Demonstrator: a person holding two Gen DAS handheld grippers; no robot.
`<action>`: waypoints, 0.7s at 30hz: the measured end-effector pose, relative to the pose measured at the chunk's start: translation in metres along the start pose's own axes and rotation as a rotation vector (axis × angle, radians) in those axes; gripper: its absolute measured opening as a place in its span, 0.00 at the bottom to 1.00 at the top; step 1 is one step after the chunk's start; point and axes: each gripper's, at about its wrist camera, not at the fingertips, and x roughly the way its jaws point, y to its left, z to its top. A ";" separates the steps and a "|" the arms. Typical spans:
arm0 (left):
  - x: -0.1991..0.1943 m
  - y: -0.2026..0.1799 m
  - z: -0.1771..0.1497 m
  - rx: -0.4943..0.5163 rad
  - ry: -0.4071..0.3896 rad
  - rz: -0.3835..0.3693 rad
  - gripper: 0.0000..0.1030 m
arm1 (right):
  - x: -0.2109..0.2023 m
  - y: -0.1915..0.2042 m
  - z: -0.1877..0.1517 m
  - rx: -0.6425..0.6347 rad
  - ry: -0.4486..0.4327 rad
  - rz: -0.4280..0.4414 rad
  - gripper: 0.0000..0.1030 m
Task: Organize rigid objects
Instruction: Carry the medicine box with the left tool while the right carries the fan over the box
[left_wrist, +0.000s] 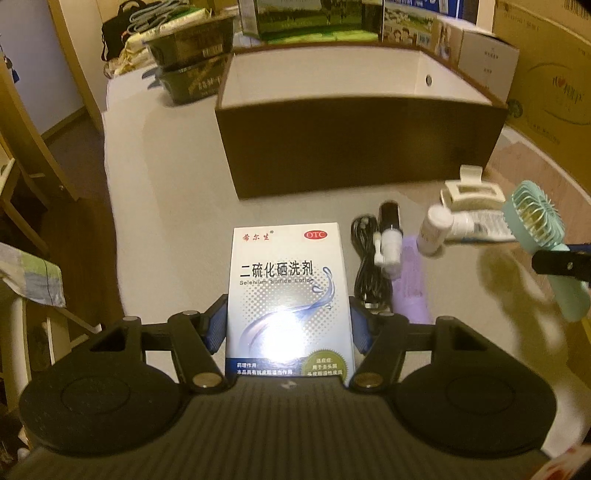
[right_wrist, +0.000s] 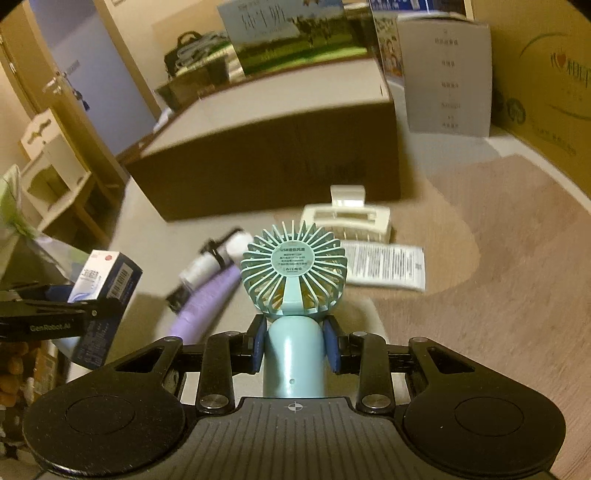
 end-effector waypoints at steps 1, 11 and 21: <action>-0.002 0.001 0.004 -0.001 -0.006 -0.001 0.60 | -0.003 0.000 0.005 -0.001 -0.009 0.005 0.32; -0.015 0.010 0.060 0.026 -0.102 0.012 0.60 | -0.020 -0.013 0.070 -0.020 -0.108 0.021 0.32; -0.006 0.017 0.138 0.059 -0.173 0.025 0.61 | -0.008 -0.014 0.137 -0.064 -0.162 0.013 0.32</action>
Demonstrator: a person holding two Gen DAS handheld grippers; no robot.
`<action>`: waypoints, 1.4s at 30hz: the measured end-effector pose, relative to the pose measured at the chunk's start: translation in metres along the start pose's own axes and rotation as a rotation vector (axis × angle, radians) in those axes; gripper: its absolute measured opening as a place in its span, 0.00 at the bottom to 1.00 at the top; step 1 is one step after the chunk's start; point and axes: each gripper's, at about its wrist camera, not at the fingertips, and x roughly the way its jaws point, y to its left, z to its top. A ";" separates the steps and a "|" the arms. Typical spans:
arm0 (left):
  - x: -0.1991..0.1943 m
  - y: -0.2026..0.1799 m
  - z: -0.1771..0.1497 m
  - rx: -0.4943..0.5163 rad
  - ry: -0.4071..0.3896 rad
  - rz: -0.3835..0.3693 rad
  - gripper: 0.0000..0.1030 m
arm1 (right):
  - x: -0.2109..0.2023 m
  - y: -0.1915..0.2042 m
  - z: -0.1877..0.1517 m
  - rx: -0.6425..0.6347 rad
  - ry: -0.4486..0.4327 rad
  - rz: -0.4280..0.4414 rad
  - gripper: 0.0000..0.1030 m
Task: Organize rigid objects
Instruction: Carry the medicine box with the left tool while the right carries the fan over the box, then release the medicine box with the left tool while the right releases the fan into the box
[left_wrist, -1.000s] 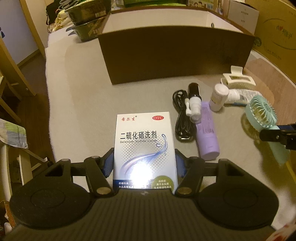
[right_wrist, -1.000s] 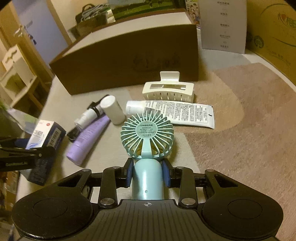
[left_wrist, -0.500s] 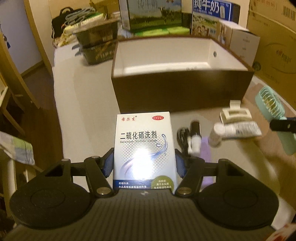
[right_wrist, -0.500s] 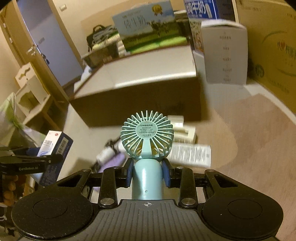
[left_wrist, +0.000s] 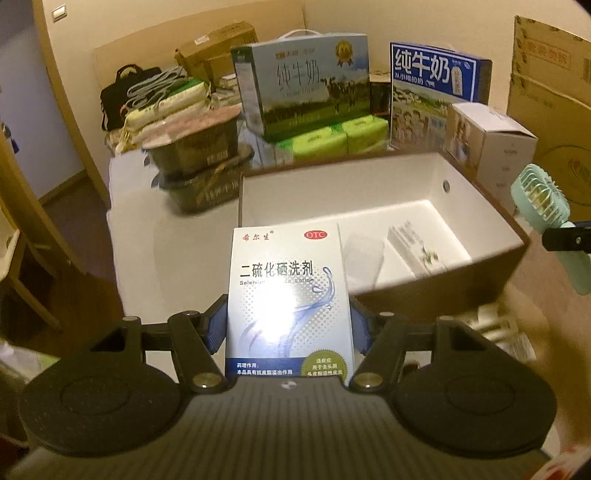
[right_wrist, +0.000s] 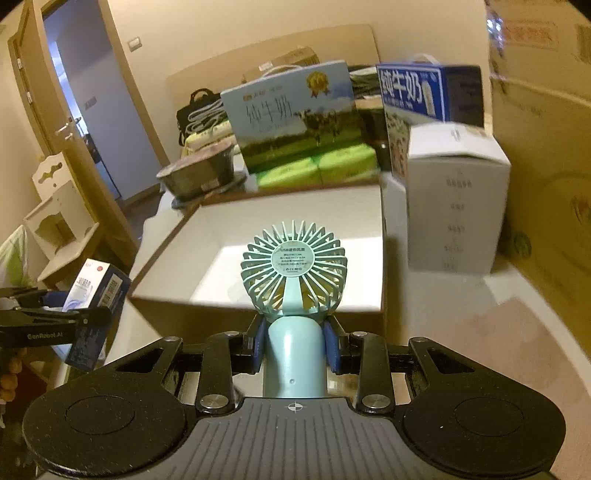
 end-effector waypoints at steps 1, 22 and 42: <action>0.004 0.000 0.006 0.004 -0.004 0.001 0.61 | 0.006 0.000 0.007 -0.002 0.000 -0.003 0.32; 0.126 -0.006 0.072 0.048 0.073 0.018 0.61 | 0.123 -0.029 0.062 0.002 0.083 -0.109 0.32; 0.195 -0.009 0.081 0.042 0.097 0.010 0.62 | 0.179 -0.037 0.070 -0.008 0.122 -0.163 0.32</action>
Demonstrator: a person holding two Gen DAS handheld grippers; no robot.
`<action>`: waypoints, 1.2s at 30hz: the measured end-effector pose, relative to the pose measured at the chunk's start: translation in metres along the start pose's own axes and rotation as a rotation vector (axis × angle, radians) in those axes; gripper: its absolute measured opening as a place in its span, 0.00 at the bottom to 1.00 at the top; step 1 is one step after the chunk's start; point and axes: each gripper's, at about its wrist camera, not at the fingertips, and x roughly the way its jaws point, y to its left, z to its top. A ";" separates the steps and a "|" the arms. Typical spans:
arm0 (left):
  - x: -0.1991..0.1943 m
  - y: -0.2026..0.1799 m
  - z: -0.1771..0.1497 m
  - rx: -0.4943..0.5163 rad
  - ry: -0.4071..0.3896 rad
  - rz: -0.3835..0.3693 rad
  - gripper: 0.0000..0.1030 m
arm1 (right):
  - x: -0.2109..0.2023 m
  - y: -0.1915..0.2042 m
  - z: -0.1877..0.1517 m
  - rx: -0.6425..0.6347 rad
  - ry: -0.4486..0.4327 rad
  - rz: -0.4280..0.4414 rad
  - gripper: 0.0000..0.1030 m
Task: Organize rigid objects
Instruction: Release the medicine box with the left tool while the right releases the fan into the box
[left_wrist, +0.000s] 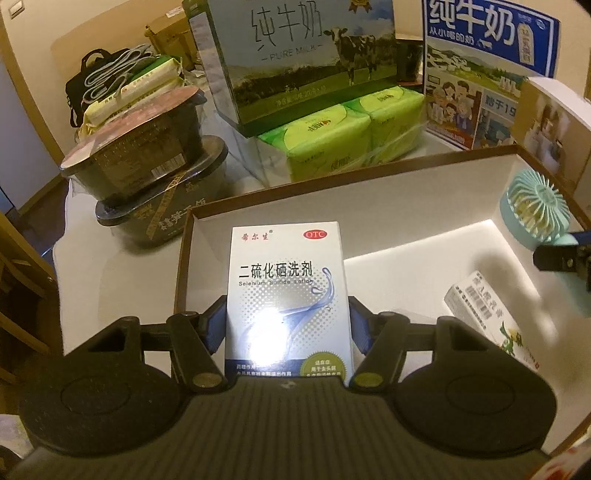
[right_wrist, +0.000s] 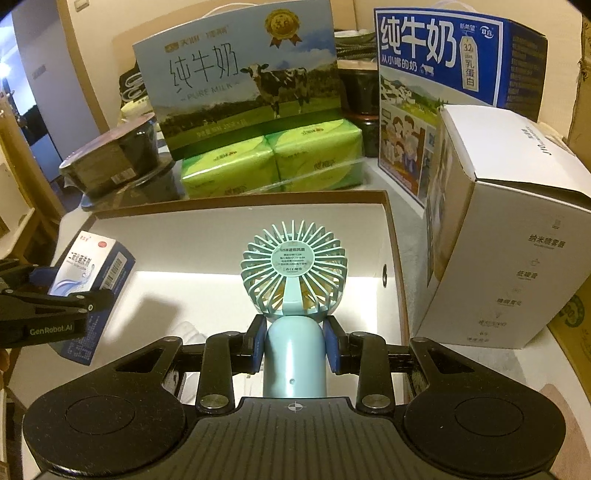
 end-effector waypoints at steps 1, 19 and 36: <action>0.000 0.001 0.000 -0.005 -0.005 -0.002 0.62 | 0.001 0.000 0.000 -0.002 0.000 -0.003 0.32; -0.034 0.005 -0.009 -0.008 -0.047 -0.026 0.68 | -0.029 -0.001 -0.001 0.005 -0.066 0.029 0.47; -0.118 0.001 -0.034 -0.009 -0.078 -0.077 0.68 | -0.107 0.000 -0.034 0.020 -0.089 0.093 0.59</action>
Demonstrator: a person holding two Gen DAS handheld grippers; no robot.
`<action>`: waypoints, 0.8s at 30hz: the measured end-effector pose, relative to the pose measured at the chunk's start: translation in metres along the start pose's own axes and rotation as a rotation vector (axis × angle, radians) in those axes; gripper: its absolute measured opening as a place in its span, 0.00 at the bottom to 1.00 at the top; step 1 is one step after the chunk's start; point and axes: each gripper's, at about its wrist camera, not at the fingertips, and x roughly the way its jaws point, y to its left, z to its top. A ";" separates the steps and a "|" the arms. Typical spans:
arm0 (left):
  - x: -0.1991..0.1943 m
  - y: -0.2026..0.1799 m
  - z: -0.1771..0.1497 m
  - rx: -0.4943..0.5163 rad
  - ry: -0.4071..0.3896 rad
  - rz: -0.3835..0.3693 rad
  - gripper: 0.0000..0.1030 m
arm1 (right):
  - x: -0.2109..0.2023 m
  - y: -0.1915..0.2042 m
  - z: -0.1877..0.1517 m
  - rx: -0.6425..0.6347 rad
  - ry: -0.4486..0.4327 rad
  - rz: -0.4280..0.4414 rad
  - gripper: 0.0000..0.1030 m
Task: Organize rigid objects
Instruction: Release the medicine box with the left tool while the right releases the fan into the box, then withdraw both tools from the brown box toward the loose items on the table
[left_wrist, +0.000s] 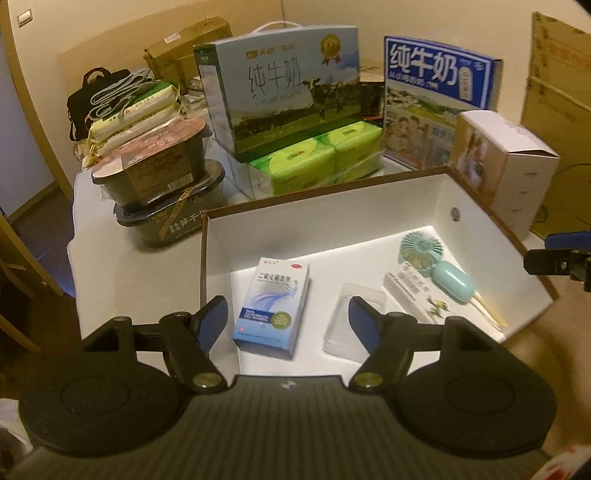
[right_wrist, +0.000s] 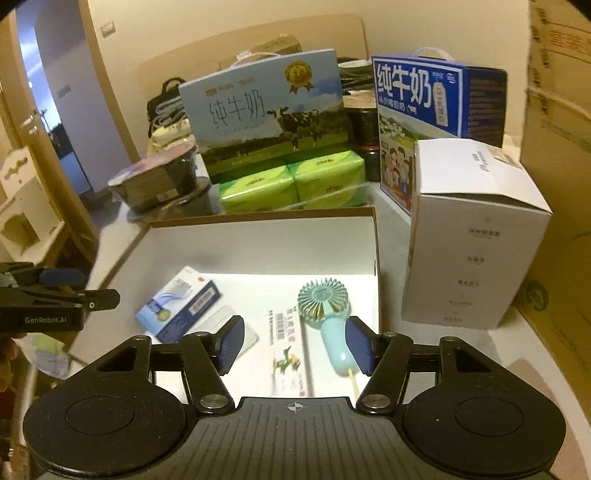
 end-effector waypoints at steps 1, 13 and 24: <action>-0.007 -0.001 -0.003 -0.002 -0.004 -0.007 0.68 | -0.006 0.000 -0.003 0.007 -0.008 0.009 0.59; -0.077 -0.001 -0.037 -0.073 -0.019 -0.048 0.68 | -0.074 0.014 -0.048 0.008 -0.011 0.055 0.59; -0.119 -0.010 -0.085 -0.084 -0.013 -0.003 0.68 | -0.111 0.023 -0.094 0.014 0.004 0.031 0.59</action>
